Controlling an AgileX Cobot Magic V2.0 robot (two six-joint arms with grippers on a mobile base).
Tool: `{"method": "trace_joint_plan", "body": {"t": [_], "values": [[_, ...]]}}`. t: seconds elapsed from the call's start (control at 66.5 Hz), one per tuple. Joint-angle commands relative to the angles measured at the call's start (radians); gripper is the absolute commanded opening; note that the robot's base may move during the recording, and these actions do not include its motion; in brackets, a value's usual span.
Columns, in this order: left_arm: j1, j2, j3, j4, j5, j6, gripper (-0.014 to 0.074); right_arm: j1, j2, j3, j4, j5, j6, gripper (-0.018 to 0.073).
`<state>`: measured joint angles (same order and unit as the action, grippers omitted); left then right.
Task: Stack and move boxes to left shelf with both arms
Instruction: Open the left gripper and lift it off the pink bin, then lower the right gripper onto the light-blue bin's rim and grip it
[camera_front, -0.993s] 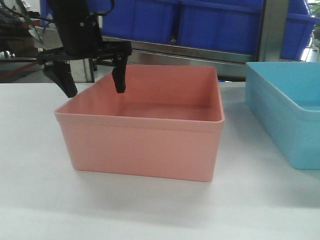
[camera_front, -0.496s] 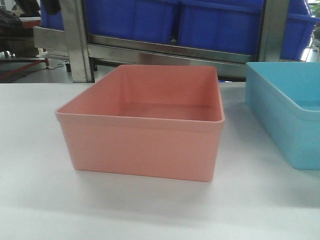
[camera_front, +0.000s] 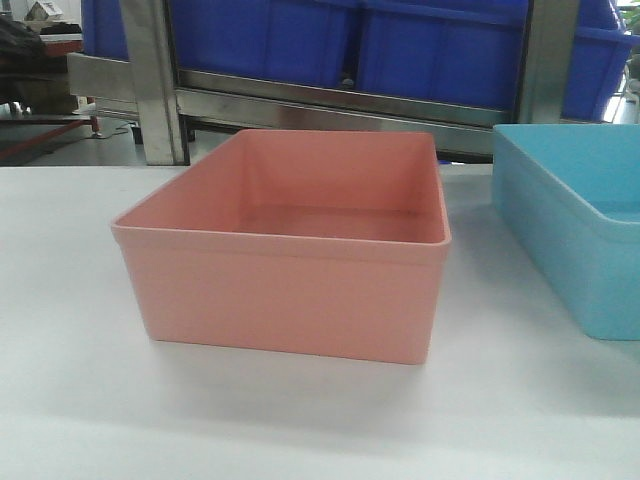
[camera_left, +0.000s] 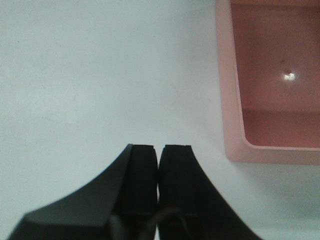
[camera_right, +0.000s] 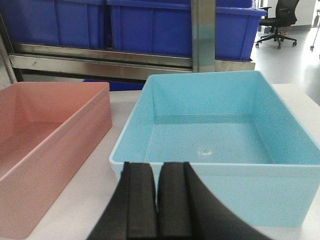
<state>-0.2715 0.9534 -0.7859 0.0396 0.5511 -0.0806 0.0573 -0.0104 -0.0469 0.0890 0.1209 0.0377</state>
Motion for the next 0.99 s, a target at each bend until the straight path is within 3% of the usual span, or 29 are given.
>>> {"method": "trace_joint_plan", "body": {"t": [0.0,0.196,0.376,0.436,0.572,0.647,0.827,0.978], "values": [[0.002,-0.097,0.086,0.006,-0.183,-0.001,-0.0009,-0.005,0.011,-0.081,0.006,-0.017,-0.005,0.0056],[0.002,-0.246,0.258,0.006,-0.280,-0.001,-0.0009,-0.005,0.154,-0.265,0.006,0.066,-0.005,0.0056],[0.002,-0.266,0.280,0.006,-0.294,-0.001,-0.0009,-0.005,0.413,-0.501,0.006,0.174,-0.005,0.0090],[0.002,-0.266,0.280,0.006,-0.294,-0.001,-0.0009,-0.005,0.520,-0.584,0.006,0.214,-0.005,0.0190],[0.001,-0.266,0.280,0.006,-0.292,-0.001,-0.0009,-0.005,0.737,-0.728,0.006,0.297,-0.006,0.0515],[0.001,-0.266,0.280,0.006,-0.292,-0.001,-0.0009,-0.005,0.842,-0.804,0.001,0.356,-0.006,0.0608],[0.001,-0.266,0.280,0.006,-0.292,-0.001,-0.0009,-0.014,1.066,-1.026,-0.033,0.541,-0.006,0.0611],[0.001,-0.266,0.280,0.004,-0.292,-0.001,-0.0009,-0.146,1.237,-1.220,-0.035,0.716,-0.006,0.0611]]}}
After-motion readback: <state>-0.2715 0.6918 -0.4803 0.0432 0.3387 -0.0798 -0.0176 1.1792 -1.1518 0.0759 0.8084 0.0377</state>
